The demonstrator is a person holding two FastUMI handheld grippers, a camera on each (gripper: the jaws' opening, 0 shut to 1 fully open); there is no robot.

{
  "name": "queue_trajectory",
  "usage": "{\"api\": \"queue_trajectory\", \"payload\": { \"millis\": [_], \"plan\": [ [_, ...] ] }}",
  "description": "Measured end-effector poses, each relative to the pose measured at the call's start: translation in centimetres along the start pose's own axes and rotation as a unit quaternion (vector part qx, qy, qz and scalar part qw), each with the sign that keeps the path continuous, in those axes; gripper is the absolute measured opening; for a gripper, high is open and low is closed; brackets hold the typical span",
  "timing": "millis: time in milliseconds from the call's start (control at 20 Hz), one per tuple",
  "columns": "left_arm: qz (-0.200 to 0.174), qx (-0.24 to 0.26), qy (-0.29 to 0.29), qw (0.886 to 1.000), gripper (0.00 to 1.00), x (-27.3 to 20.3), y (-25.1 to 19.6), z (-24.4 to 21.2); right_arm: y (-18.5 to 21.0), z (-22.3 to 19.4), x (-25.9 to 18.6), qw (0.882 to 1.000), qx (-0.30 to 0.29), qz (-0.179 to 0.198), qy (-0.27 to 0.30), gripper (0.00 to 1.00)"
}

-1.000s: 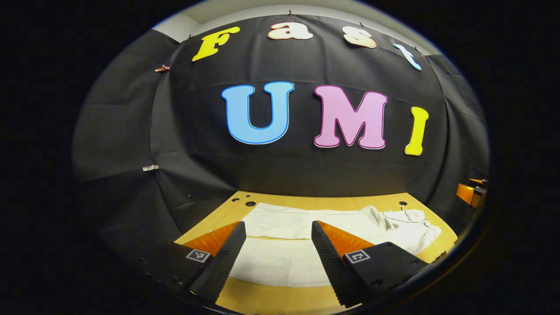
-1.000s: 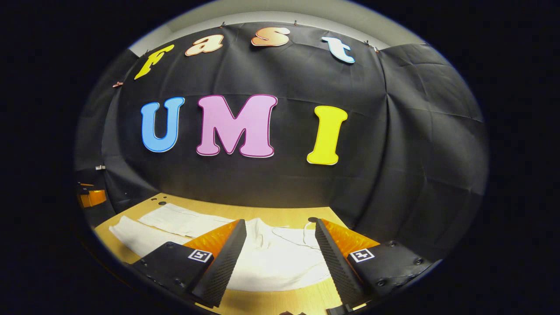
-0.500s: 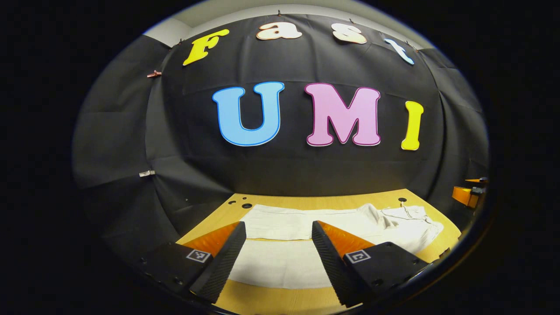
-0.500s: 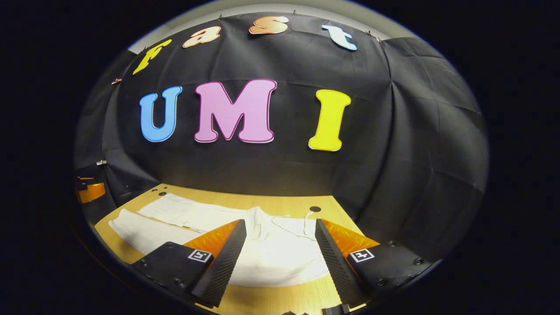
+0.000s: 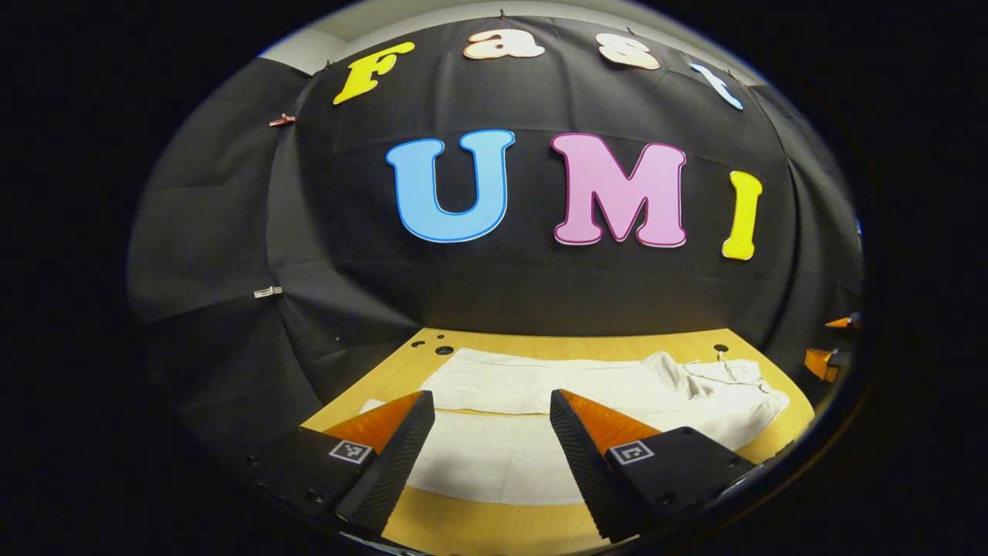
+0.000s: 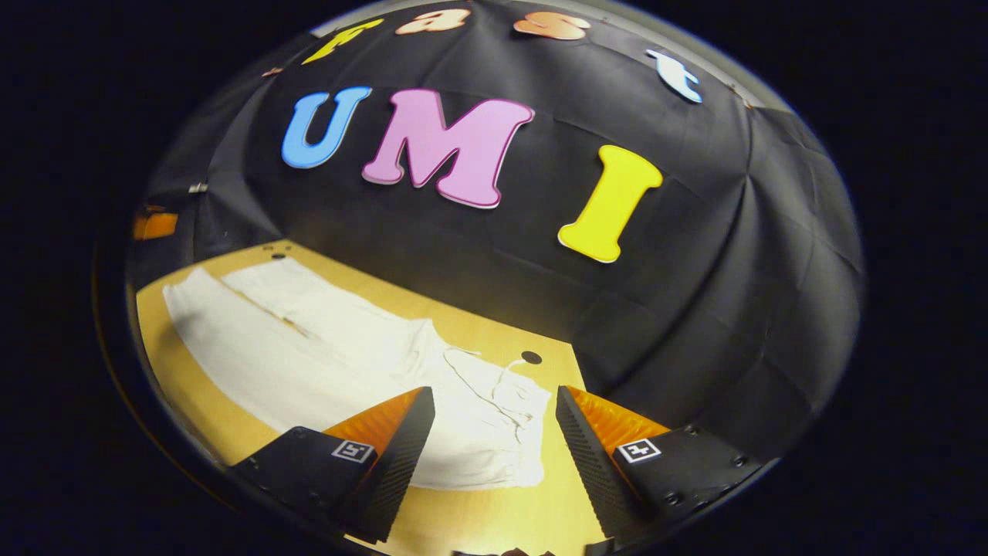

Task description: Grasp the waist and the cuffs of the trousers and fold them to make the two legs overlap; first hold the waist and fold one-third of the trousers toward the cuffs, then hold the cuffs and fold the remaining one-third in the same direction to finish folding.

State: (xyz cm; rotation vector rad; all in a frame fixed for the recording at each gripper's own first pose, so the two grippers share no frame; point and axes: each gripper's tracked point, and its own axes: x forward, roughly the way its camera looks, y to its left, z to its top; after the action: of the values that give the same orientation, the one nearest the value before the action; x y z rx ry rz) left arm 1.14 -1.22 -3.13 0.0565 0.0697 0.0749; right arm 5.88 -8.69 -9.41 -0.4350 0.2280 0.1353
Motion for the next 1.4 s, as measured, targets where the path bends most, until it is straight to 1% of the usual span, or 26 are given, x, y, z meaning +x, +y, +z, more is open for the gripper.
{"api": "queue_trajectory", "payload": {
  "millis": [150,350,500,600,650,750,800,900,1050,1150,1200,1300,1400],
  "plan": [
    [0.011,-0.006,0.014,1.000,0.95,-0.5,0.2,-1.2,-1.4,-2.7,0.9,0.995,-0.097,0.023,0.023,0.98],
    [0.039,-0.008,0.026,0.999,0.95,-1.4,1.4,-2.7,-1.4,-7.8,1.7,0.979,-0.179,0.078,0.061,0.98],
    [0.062,-0.008,0.040,0.997,0.95,-2.2,2.4,-3.9,-1.9,-11.0,3.0,0.962,-0.233,0.113,0.085,0.98],
    [0.078,-0.007,0.050,0.996,0.95,-2.8,3.2,-4.6,-2.4,-13.1,3.5,0.950,-0.263,0.130,0.104,0.98],
    [0.084,-0.006,0.053,0.995,0.95,-3.1,3.4,-4.8,-2.3,-14.4,3.8,0.944,-0.274,0.144,0.119,0.98],
    [0.093,-0.009,0.062,0.994,0.95,-3.6,3.7,-5.3,-2.3,-17.4,4.4,0.926,-0.303,0.165,0.154,0.98],
    [0.099,-0.008,0.069,0.993,0.94,-3.9,3.8,-5.8,-2.2,-17.9,4.8,0.920,-0.315,0.172,0.155,0.98],
    [0.113,-0.007,0.076,0.991,0.95,-4.7,4.3,-6.1,-2.5,-19.0,5.6,0.911,-0.338,0.176,0.156,0.98],
    [0.122,-0.009,0.089,0.989,0.97,-5.6,4.6,-6.9,-2.6,-20.5,6.6,0.899,-0.362,0.182,0.165,0.98],
    [0.129,-0.001,0.094,0.987,0.97,-5.7,5.0,-7.0,-2.3,-20.2,7.4,0.896,-0.378,0.180,0.151,0.98],
    [0.131,0.002,0.093,0.987,0.97,-5.6,5.2,-6.9,-2.2,-20.1,7.7,0.895,-0.383,0.177,0.146,0.95],
    [0.133,0.003,0.091,0.987,0.97,-5.4,5.3,-6.6,-2.2,-20.1,8.6,0.891,-0.394,0.172,0.144,0.95],
    [0.133,0.004,0.092,0.987,0.97,-5.0,5.2,-6.2,-1.9,-20.1,9.3,0.885,-0.410,0.166,0.144,0.93]
  ]
}}
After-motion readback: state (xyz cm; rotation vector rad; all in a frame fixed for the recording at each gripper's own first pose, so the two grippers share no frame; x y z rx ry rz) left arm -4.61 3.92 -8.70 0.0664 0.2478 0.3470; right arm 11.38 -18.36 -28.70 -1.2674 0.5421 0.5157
